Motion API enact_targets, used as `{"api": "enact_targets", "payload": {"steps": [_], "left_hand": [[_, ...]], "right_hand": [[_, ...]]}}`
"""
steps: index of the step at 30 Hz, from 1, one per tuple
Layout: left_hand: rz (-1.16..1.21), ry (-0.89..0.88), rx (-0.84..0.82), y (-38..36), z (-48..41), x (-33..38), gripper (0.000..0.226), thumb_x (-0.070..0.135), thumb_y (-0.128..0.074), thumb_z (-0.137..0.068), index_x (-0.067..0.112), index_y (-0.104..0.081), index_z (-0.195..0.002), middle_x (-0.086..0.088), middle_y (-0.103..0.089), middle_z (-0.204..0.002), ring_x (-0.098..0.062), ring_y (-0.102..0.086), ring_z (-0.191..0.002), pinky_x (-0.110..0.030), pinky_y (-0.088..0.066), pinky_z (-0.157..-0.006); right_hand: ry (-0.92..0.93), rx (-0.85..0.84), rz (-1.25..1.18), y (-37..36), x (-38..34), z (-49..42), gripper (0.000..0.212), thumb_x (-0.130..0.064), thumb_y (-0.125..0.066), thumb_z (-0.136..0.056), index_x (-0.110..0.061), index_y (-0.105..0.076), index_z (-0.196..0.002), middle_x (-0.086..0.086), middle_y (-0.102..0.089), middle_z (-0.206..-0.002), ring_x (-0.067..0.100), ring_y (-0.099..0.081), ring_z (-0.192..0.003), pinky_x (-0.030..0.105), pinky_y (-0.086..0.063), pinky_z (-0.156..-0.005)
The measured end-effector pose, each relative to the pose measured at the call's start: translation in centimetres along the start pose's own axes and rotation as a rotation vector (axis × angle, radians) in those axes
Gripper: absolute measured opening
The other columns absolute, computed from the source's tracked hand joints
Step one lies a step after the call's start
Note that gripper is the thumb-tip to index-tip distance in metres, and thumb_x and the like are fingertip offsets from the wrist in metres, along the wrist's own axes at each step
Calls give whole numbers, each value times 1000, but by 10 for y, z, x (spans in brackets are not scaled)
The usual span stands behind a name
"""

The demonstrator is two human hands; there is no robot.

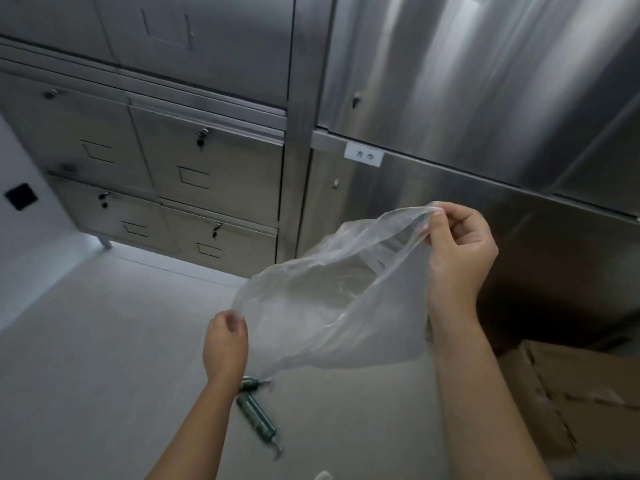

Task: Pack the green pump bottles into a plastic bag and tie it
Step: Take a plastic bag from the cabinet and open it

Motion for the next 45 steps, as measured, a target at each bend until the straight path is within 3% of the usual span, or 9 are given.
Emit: {"api": "enact_targets", "payload": {"steps": [7, 13, 17, 25, 29, 32, 35, 39, 45], "left_hand": [[253, 73, 256, 18, -3, 25, 9, 17, -51, -91, 11, -55, -86, -6, -59, -79, -27, -57, -79, -32, -40, -61], [346, 62, 415, 48, 21, 35, 12, 14, -54, -90, 17, -53, -78, 0, -61, -73, -18, -61, -74, -21, -41, -59], [356, 59, 450, 70, 43, 35, 17, 16, -55, -90, 21, -52, -74, -3, -63, -75, -16, -63, -75, -22, -42, -61], [368, 28, 501, 119, 84, 15, 19, 15, -56, -89, 23, -54, -71, -1, -60, -71, -19, -56, -68, -24, -43, -62], [404, 32, 478, 137, 106, -6, 20, 15, -57, -88, 29, -58, -74, 2, -62, -74, -10, -56, -66, -26, -45, -67], [417, 51, 462, 149, 121, -24, 22, 14, -55, -89, 34, -60, -80, 7, -65, -79, 5, -57, -63, -13, -47, -66], [417, 77, 488, 160, 137, -38, 21, 15, -54, -90, 34, -61, -82, 9, -64, -78, 8, -56, -62, -5, -44, -61], [368, 123, 541, 170, 158, -58, 16, 17, -55, -89, 30, -61, -83, 8, -62, -75, 10, -55, -64, -3, -41, -59], [399, 207, 711, 183, 182, -76, 18, 15, -55, -89, 27, -55, -76, 3, -56, -71, -6, -52, -62, -9, -41, -57]], "right_hand": [[-79, -196, -95, -48, 32, -63, 7, -10, -57, -87, -13, -63, -86, -7, -60, -69, 1, -59, -61, 19, -53, -68], [-112, -430, -113, -92, 66, -62, 13, -8, -57, -86, -19, -61, -80, -4, -60, -70, 6, -57, -63, 23, -51, -65], [-144, -553, -91, -107, 81, -36, 7, -11, -57, -86, -14, -63, -84, 3, -60, -72, 14, -56, -66, 26, -49, -63], [-133, -725, -20, -113, 84, 41, 9, -9, -56, -86, -14, -61, -80, 1, -57, -67, -2, -51, -53, 8, -41, -50], [-147, -813, 15, -114, 82, 83, 20, -11, -57, -86, -26, -59, -73, -4, -57, -66, 0, -50, -57, 9, -40, -52], [-165, -912, 44, -115, 82, 117, 19, -13, -56, -87, -26, -59, -73, -1, -57, -67, 10, -51, -61, 16, -42, -56], [-174, -1004, 78, -117, 85, 147, 14, -13, -57, -87, -23, -60, -77, 3, -58, -70, 14, -52, -66, 23, -44, -61], [-182, -1120, 91, -120, 88, 181, 8, -12, -56, -87, -13, -62, -83, 4, -58, -72, 13, -52, -66, 13, -42, -56], [-166, -1253, 100, -130, 95, 214, 10, -14, -56, -87, -18, -61, -80, -2, -58, -68, 11, -53, -64, 12, -43, -56]]}}
Point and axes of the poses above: each hand's wrist, its own z-axis away from the middle knuckle, its own y-axis out of the back of the hand, x = y × z, the point moved 5 cm from there along -z, towards the middle knuckle
